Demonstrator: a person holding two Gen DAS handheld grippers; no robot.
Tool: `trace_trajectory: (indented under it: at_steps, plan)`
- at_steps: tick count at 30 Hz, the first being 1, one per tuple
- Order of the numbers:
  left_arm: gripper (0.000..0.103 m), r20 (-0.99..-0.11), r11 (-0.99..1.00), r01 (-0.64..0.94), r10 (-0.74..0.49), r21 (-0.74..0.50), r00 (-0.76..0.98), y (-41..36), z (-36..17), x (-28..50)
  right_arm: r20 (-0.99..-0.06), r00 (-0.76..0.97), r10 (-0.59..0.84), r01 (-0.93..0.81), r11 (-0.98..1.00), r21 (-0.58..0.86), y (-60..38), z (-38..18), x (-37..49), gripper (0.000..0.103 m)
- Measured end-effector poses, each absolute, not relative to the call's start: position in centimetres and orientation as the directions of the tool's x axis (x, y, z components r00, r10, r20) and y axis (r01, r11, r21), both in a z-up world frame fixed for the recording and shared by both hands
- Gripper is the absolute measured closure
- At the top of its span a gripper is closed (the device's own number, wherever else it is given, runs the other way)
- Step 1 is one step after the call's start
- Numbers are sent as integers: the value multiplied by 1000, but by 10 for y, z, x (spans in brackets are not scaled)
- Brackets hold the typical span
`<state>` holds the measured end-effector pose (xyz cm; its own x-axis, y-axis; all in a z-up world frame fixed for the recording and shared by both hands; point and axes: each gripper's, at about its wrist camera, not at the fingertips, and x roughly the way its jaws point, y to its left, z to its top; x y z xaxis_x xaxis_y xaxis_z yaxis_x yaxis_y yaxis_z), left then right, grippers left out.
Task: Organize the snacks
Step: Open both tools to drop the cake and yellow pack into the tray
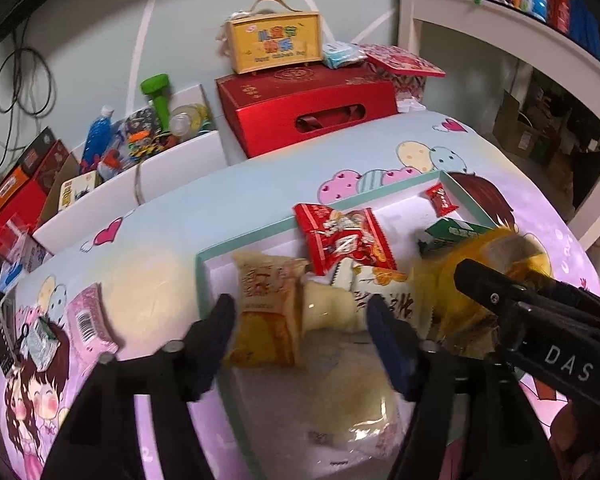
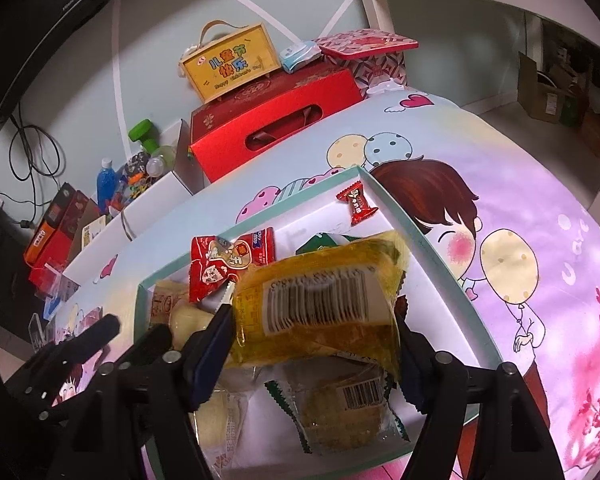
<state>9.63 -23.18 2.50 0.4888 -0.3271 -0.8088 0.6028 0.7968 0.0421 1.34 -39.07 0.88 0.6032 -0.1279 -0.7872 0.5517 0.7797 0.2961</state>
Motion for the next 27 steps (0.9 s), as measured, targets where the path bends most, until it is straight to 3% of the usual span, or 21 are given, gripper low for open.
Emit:
trace_trajectory:
  at_steps: [8,27]
  plan:
    - [14,-804,859,509,-269,48,531,-198,26,106,-783,606,-137,539,795,278,-385,8,15,0]
    - [4,-805,952,307,-177,6,567,-119,17,111,-701,688,-189,505,818,276,-371,30,13,0]
